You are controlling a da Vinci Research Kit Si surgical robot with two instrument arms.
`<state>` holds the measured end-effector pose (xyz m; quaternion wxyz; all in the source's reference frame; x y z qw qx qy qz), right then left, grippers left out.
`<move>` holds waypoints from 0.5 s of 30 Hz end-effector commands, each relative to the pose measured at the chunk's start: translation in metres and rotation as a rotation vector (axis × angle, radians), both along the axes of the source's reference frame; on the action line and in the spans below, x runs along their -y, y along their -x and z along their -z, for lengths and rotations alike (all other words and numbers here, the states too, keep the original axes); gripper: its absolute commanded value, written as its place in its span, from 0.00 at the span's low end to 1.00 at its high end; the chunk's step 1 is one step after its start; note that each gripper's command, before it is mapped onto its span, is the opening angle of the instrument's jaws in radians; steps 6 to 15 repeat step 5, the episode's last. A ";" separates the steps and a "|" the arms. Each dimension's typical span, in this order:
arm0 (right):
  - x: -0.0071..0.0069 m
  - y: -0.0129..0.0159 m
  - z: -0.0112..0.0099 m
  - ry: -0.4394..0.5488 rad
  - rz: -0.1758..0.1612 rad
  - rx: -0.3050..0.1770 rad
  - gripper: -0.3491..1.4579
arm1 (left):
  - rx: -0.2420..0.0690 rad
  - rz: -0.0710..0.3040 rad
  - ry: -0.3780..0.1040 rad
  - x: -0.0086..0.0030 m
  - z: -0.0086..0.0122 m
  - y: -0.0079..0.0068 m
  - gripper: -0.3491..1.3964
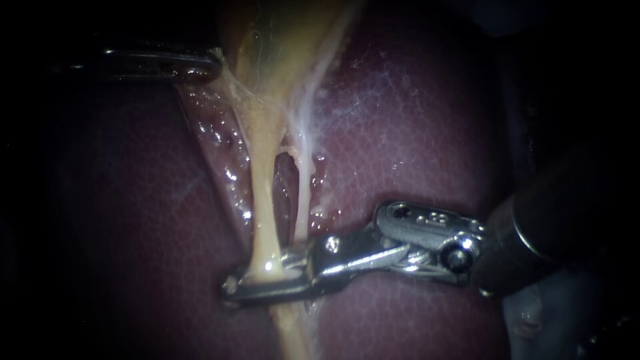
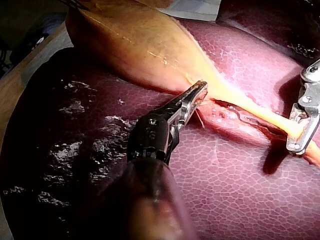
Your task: Clipping first clip left tube
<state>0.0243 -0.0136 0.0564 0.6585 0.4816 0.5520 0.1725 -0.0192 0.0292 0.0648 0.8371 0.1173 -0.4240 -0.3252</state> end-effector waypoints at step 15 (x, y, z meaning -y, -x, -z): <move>0.0000 0.0000 -0.0001 0.000 0.001 -0.001 0.00 | 0.000 0.000 0.000 0.0000 0.0000 0.0000 0.00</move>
